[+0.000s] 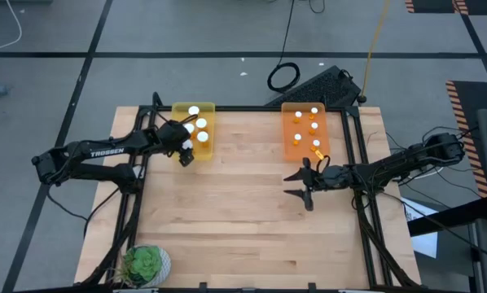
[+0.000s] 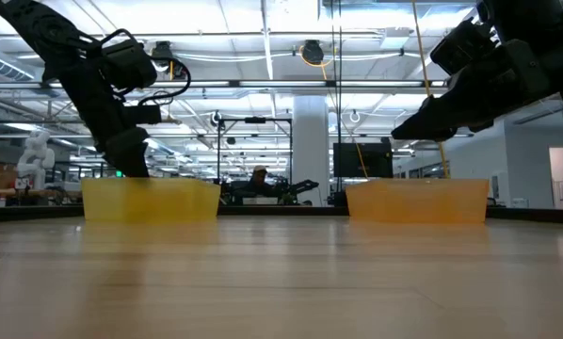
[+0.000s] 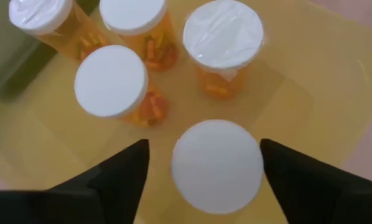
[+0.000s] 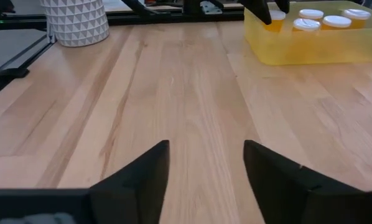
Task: Pick and place medicine bottles into bin by pill shape (circle, oval)
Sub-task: Put the large orange pill bottle into the yellow bin, then return to Home Position
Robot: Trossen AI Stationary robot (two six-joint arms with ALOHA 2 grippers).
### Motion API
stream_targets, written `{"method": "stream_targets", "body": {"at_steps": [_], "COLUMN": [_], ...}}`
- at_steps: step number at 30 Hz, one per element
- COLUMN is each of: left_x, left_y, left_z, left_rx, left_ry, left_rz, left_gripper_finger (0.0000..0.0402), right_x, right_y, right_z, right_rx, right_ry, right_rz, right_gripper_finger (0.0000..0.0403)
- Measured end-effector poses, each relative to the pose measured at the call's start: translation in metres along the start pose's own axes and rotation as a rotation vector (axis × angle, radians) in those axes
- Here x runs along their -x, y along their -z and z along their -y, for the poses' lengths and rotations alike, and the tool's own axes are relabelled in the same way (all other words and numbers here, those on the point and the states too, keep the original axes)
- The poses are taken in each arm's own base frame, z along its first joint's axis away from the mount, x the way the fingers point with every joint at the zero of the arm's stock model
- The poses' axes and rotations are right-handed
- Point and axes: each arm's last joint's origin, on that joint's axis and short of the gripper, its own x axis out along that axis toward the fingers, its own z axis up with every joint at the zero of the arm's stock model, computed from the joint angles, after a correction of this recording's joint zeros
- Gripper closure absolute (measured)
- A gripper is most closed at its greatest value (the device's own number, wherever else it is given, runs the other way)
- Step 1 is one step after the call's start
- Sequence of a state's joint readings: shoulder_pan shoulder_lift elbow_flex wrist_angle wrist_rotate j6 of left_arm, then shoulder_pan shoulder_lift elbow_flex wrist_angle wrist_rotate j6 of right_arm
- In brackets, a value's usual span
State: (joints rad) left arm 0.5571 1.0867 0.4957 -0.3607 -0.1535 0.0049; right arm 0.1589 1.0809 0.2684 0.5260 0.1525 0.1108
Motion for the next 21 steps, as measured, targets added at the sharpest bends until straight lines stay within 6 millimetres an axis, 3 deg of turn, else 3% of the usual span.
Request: {"method": "stream_targets", "body": {"at_steps": [6, 14, 21], "left_x": [0.01, 0.05, 0.091], "left_y": [-0.013, -0.031, -0.021], "left_z": [-0.001, 0.004, 0.016], "left_rx": [0.006, -0.027, 0.003], "left_ry": [-0.007, 0.011, 0.116], "left_rz": [0.021, 0.099, 0.28], "left_gripper_finger": [0.0075, 0.0106, 0.0167], "right_x": [0.0, 0.004, 0.021], "right_y": [0.0, -0.002, -0.009], "right_z": [0.0, -0.001, 0.001], "right_rx": [0.0, 0.04, 0.089], "right_ry": [0.0, -0.054, -0.055], "right_rz": [-0.001, 0.002, 0.047], "right_gripper_finger": [0.0272, 0.039, 0.0399]}}
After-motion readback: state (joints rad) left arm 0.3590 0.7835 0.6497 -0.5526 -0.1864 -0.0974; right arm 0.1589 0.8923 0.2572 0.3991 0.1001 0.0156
